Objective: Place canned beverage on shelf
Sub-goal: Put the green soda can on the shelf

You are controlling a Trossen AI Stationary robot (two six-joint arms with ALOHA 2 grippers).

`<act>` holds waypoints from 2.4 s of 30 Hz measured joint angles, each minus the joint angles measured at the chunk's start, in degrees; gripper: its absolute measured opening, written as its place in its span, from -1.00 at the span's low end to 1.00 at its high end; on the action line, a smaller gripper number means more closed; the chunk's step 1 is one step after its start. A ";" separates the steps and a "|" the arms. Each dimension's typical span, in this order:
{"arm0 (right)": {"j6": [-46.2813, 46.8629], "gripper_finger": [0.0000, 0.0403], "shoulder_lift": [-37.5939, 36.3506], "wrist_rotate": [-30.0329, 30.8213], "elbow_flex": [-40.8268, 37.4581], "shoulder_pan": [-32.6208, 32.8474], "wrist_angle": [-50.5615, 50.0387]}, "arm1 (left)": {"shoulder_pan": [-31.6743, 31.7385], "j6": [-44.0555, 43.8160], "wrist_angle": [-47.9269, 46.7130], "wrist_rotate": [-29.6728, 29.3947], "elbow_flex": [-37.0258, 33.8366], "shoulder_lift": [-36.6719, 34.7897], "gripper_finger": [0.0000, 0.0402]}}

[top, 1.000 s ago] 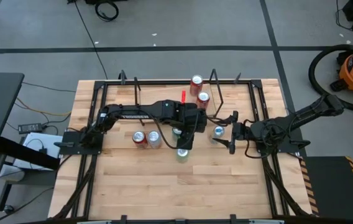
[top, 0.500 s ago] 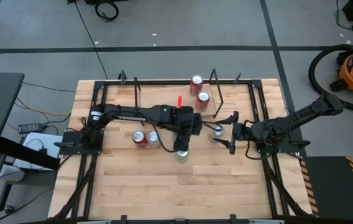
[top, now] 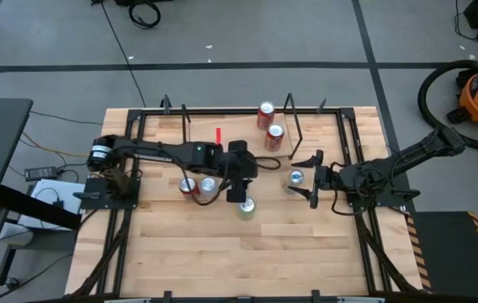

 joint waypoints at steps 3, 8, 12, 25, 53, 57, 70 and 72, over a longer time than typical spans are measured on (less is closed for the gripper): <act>0.00 0.81 0.66 0.78 0.01 -0.02 0.16 | 0.22 -0.48 -1.85 -0.02 -1.27 0.00 -0.04; -0.03 0.81 1.86 1.21 0.01 -0.02 0.74 | 0.04 1.23 -2.38 -0.07 -1.84 -0.07 0.12; -0.79 0.81 2.87 1.21 0.01 -0.02 1.43 | 0.83 1.19 -0.74 0.11 -1.82 0.06 0.37; -1.38 0.81 4.18 1.18 0.01 -0.02 3.23 | 4.47 -2.08 -2.41 5.67 -1.82 4.85 0.74; -2.38 0.81 5.72 1.14 0.03 -0.02 5.11 | 5.46 -1.67 -4.76 6.14 -1.68 8.82 0.68; -2.38 0.81 5.72 1.16 0.03 -0.02 5.11 | 5.46 -2.89 -4.46 6.14 -1.68 8.85 0.59; -2.38 0.81 5.72 1.16 0.03 -0.02 5.09 | 5.42 -4.24 -4.46 5.23 -1.71 8.85 0.58; -2.38 0.81 5.72 1.16 0.03 -0.02 5.09 | 5.42 -4.14 -4.46 5.17 -1.71 8.85 0.58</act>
